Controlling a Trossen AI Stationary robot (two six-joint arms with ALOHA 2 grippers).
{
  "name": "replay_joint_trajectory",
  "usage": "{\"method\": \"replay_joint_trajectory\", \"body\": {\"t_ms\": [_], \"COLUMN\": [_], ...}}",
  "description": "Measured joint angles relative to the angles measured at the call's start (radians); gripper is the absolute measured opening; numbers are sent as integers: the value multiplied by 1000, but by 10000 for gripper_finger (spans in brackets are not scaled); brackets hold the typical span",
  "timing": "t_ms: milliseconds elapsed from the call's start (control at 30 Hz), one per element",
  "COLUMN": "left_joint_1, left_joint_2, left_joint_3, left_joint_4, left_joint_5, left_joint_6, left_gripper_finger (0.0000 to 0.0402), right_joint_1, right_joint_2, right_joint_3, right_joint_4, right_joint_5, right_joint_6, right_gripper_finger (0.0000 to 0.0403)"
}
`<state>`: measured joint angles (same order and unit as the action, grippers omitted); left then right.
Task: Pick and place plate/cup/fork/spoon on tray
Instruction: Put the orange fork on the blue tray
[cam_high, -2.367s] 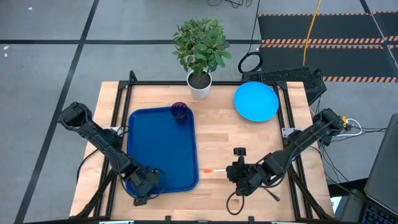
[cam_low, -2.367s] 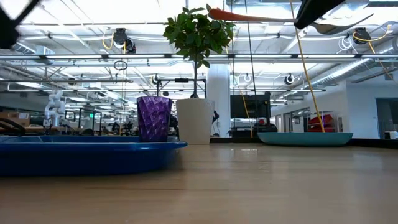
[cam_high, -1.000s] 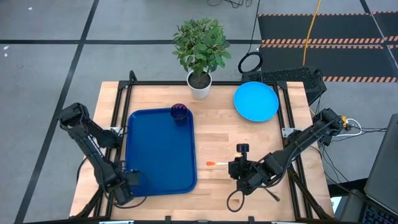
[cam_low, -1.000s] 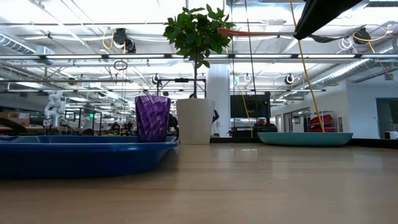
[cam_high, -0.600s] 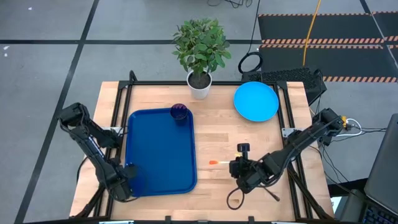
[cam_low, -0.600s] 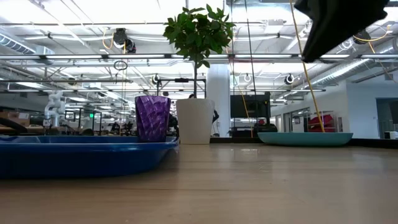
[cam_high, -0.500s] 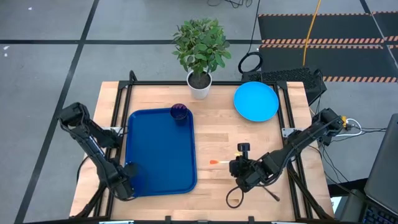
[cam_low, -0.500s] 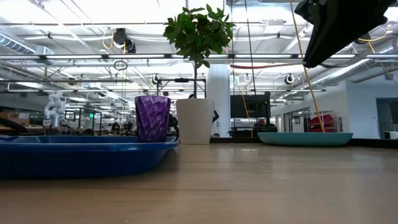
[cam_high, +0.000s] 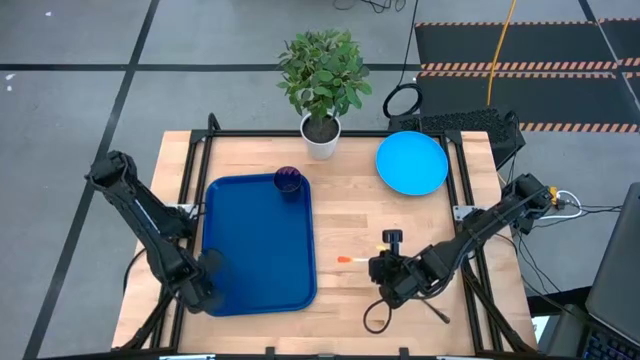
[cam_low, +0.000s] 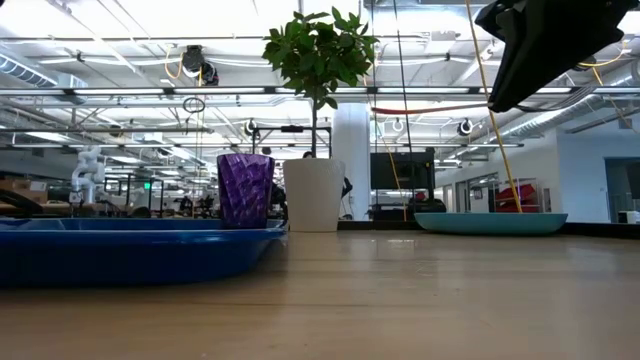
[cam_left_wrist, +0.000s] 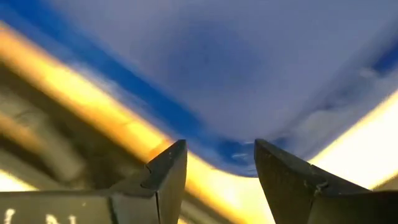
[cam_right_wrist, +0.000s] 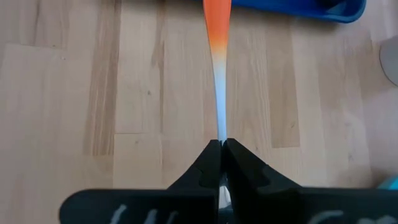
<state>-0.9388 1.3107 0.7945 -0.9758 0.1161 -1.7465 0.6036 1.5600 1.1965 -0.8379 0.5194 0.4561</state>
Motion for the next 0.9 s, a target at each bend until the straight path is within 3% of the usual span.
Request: {"method": "replay_joint_trajectory", "body": {"t_ms": [267,533,900], "left_joint_1": [-26,-43,-43], "left_joint_2": [4,4,19], "left_joint_3": [-25,-174,-199], "left_joint_4": [-103,28,111], "left_joint_5": [49,112,70], "left_joint_6": [-35,36,48], "left_gripper_finger": [188,188,186], "right_joint_1": [9,10,10], "right_joint_2": [0,0,0], "right_joint_3": [0,0,0], "right_joint_4": [-2,0,41], "right_joint_5": [0,0,0], "right_joint_6": [-4,-6,-4], "right_gripper_finger": [0,0,0]}}
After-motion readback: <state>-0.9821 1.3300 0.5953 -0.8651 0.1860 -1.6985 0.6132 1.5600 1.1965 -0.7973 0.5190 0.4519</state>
